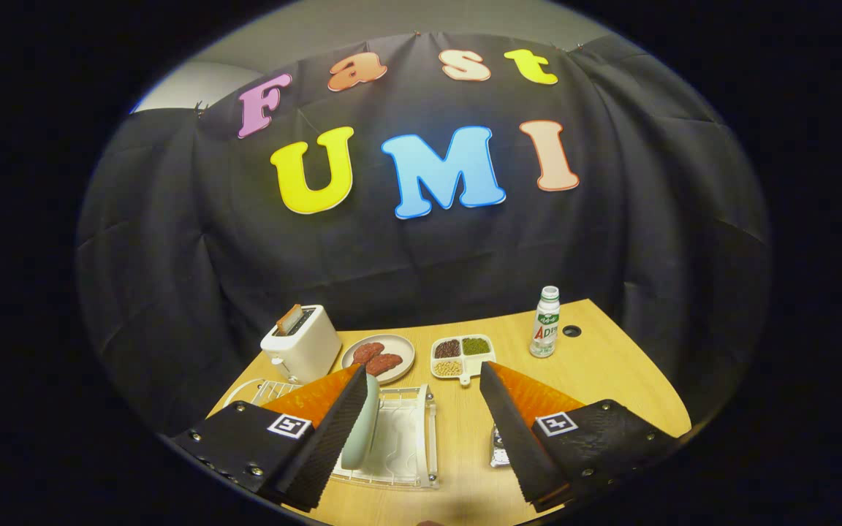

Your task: Take the plate from the dish rack, then take the spoon from the basket and place it into the plate.

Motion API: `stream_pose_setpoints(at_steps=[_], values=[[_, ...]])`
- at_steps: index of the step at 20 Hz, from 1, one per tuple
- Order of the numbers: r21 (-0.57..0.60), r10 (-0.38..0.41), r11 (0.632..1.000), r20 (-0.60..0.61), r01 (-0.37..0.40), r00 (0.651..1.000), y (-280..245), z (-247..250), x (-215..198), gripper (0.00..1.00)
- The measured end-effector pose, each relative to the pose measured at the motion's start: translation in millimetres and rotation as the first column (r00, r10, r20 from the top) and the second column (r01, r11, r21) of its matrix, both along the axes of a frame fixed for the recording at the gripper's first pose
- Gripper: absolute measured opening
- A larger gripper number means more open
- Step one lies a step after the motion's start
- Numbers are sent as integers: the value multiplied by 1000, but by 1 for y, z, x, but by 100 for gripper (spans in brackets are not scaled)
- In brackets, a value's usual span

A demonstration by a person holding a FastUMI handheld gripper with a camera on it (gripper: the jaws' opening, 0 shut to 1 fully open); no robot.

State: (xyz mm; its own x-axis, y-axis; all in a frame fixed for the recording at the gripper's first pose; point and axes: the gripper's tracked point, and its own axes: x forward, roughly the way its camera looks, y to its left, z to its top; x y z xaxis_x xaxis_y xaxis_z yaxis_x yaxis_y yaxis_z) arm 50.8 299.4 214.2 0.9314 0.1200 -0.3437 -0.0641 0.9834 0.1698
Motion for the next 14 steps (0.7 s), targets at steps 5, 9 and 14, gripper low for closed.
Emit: stream_pose_setpoints(at_steps=[5, 9, 14], values=[[-97, -9, 995, -185, -10, 983, 33, -35, 18, 96], [-146, -32, 989, -266, -8, 963, 55, -53, 25, 96], [-253, -103, 967, -334, 17, 937, 64, -75, 33, 96]])
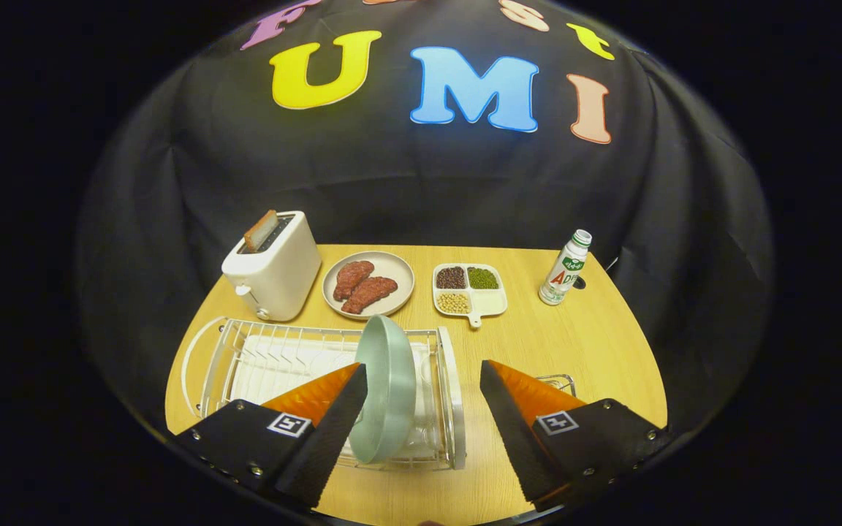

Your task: Take the plate from the dish rack, then take the spoon from the basket and place it into the plate.

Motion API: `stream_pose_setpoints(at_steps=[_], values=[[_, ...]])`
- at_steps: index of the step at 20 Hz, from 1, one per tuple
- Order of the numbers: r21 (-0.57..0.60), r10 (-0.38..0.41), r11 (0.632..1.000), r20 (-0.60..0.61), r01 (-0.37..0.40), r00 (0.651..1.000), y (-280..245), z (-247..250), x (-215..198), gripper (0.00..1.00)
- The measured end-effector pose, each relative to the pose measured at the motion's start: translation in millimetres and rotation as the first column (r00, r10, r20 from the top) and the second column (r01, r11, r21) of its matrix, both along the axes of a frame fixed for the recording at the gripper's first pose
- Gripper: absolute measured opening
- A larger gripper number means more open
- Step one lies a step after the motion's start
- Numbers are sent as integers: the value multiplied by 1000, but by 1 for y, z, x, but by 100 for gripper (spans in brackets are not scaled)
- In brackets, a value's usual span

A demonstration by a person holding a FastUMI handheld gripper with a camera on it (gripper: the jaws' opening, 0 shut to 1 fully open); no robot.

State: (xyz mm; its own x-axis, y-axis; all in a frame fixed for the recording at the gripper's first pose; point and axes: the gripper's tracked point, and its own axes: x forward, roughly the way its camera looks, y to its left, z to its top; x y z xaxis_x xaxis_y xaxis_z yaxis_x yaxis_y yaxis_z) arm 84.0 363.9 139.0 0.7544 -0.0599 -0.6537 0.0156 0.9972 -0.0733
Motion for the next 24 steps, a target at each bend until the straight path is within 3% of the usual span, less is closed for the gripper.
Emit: stream_pose_setpoints(at_steps=[5, 7, 13, 16, 18, 23, 24], values=[[-109, -93, 990, -47, 88, 995, 0, -12, 8, 93], [-131, -112, 986, -68, 102, 991, 3, -21, 11, 83], [-174, -165, 975, -132, 141, 978, 6, -41, 16, 71], [-213, -212, 961, -156, 177, 965, -1, -49, 16, 54], [-210, -199, 965, -181, 160, 963, 4, -56, 16, 43], [-203, -188, 968, -181, 151, 965, 21, -51, 20, 31], [-201, -173, 970, -173, 137, 970, 28, -45, 21, 16]])
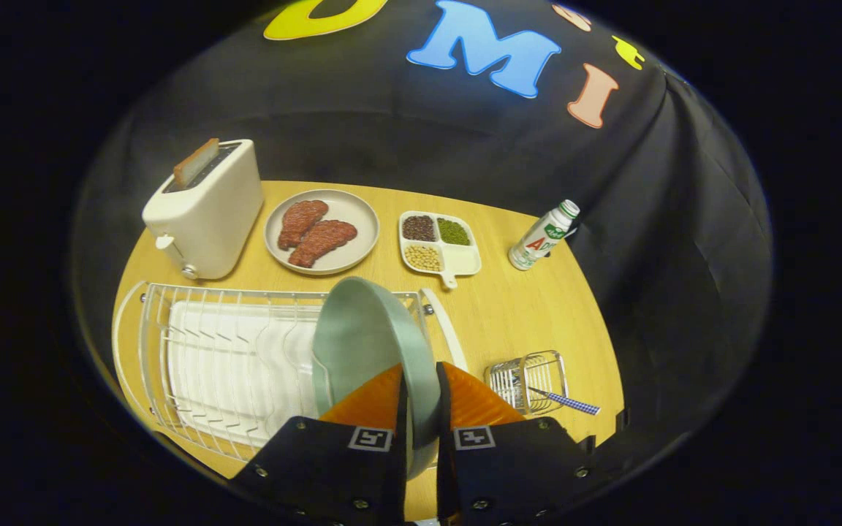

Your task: Take the plate from the dish rack, then take the spoon from the basket and place it into the plate.

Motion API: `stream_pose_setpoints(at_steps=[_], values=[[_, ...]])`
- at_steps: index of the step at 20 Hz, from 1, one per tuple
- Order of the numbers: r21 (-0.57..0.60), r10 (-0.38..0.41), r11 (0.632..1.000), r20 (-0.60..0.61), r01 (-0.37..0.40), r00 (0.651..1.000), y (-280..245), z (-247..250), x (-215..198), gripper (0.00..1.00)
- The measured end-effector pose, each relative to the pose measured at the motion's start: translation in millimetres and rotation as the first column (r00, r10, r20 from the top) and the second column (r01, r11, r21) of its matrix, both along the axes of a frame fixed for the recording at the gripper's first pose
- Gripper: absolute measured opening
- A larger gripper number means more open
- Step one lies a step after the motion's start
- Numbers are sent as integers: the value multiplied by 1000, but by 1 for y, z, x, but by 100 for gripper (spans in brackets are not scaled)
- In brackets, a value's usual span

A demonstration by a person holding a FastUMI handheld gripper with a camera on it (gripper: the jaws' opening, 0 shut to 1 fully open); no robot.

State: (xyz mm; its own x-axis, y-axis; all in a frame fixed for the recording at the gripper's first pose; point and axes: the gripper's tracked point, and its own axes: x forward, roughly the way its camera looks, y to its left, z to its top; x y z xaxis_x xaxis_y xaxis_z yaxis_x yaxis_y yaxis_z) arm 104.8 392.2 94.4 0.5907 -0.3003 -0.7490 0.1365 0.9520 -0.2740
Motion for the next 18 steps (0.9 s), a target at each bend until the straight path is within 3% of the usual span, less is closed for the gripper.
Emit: stream_pose_setpoints(at_steps=[2, 8, 11, 18], values=[[-40, 18, 999, -20, -19, 1000, 3, 4, -2, 12], [-117, 4, 993, 7, -3, 1000, 3, 28, 4, 12], [-158, 17, 987, 71, -6, 997, 1, 51, 14, 12], [-3, 14, 1000, 161, -14, 987, -18, 94, 5, 12]])
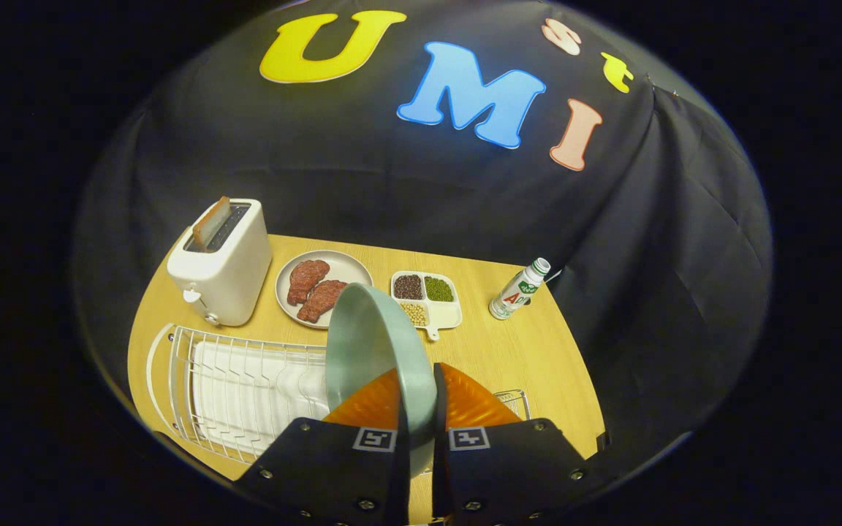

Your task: Take the plate from the dish rack, then take the spoon from the basket and place it into the plate.

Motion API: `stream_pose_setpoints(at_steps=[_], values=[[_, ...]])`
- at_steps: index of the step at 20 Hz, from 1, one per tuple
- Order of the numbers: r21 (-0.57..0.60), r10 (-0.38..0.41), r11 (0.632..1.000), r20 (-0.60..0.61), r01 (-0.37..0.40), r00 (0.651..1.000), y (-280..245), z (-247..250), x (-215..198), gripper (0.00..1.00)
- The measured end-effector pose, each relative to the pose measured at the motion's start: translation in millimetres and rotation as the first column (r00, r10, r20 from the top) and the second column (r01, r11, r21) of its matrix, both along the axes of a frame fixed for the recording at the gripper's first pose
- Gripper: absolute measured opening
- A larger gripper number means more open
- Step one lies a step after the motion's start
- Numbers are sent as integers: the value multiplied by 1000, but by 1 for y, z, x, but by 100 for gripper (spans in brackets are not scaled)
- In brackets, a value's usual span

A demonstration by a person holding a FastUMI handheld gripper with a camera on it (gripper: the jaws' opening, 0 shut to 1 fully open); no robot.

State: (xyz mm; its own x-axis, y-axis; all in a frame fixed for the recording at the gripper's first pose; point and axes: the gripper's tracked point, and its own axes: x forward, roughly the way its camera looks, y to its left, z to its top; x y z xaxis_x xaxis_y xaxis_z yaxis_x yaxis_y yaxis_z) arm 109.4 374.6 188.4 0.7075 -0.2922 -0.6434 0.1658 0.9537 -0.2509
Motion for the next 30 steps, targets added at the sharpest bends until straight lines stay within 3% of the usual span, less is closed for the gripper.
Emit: stream_pose_setpoints(at_steps=[4, 9, 16, 23, 30], values=[[153, 54, 986, 45, -60, 998, -23, 16, -17, 12], [376, 110, 917, 86, -135, 990, -61, 28, -54, 12], [592, 145, 788, 86, -168, 986, -119, -3, -114, 12], [772, 222, 609, 55, -182, 974, -137, -52, -169, 12], [875, 293, 466, -11, -133, 956, -151, -122, -219, 12]])
